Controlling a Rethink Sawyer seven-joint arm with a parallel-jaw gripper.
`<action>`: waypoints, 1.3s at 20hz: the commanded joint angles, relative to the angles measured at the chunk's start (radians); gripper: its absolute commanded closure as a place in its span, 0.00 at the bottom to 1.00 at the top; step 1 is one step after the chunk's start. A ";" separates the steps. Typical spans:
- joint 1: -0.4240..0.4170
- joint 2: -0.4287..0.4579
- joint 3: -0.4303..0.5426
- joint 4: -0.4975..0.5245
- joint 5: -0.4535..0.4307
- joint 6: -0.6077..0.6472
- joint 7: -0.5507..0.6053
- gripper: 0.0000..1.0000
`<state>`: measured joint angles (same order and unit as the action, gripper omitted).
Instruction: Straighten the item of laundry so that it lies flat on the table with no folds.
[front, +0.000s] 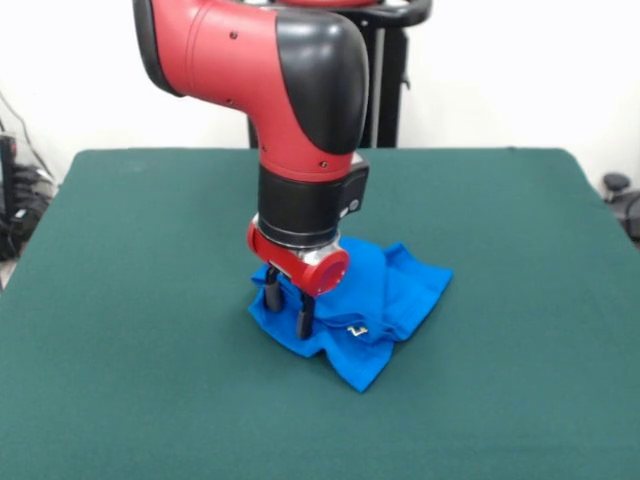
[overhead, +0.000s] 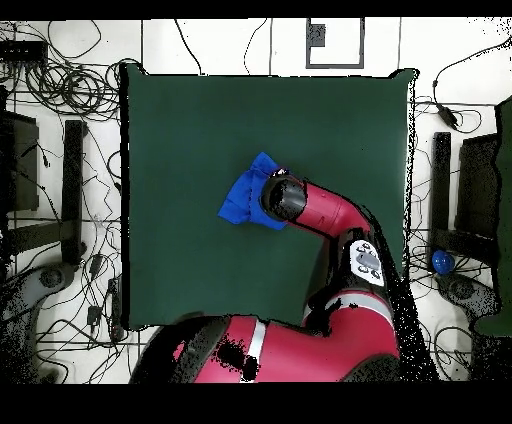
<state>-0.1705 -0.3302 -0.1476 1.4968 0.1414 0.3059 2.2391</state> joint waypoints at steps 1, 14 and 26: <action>0.002 0.037 0.056 0.048 -0.031 0.068 0.056 0.00; 0.008 -0.022 0.069 0.102 -0.016 0.096 0.073 0.00; 0.041 -0.058 0.040 0.070 0.005 0.181 0.098 0.00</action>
<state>-0.1676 -0.3916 -0.1499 1.5229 0.1410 0.3368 2.2391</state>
